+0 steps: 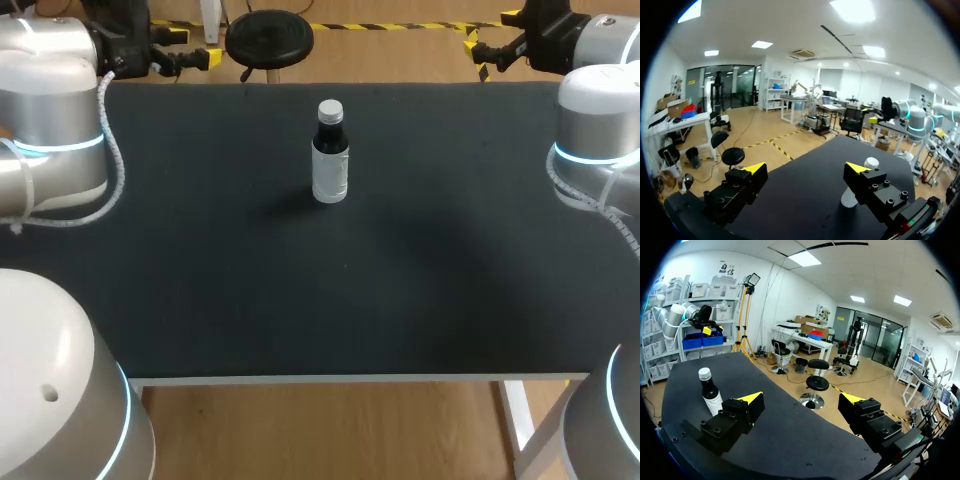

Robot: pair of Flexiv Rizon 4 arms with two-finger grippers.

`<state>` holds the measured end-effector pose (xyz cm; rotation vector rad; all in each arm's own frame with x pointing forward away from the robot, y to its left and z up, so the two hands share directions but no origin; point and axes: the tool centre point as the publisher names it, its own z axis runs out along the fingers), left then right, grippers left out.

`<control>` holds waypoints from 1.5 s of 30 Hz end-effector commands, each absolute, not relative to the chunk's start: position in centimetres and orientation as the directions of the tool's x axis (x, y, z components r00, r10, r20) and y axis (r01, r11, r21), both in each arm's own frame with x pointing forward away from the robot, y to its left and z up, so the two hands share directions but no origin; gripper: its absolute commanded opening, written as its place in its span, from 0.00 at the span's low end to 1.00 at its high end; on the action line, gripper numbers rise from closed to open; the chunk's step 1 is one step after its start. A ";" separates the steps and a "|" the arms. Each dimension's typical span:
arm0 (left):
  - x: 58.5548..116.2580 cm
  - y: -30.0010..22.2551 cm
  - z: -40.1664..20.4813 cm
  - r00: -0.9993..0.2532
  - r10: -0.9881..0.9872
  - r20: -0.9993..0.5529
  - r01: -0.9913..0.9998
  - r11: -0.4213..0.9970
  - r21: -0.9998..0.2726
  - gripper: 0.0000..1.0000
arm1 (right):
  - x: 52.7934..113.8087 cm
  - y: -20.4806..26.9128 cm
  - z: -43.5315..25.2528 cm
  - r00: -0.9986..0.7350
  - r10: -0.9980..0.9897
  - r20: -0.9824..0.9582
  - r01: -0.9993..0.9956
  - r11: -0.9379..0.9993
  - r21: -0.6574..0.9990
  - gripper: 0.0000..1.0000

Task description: Unscrew the bottle cap

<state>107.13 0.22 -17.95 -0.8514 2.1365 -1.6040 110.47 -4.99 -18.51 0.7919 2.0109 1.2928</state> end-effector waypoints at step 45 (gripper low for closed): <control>99.8 -9.8 -25.2 -0.999 -0.036 0.007 -0.009 0.053 -0.999 1.00 | 110.5 -5.0 -18.4 -0.633 0.754 -0.173 0.158 0.345 0.925 1.00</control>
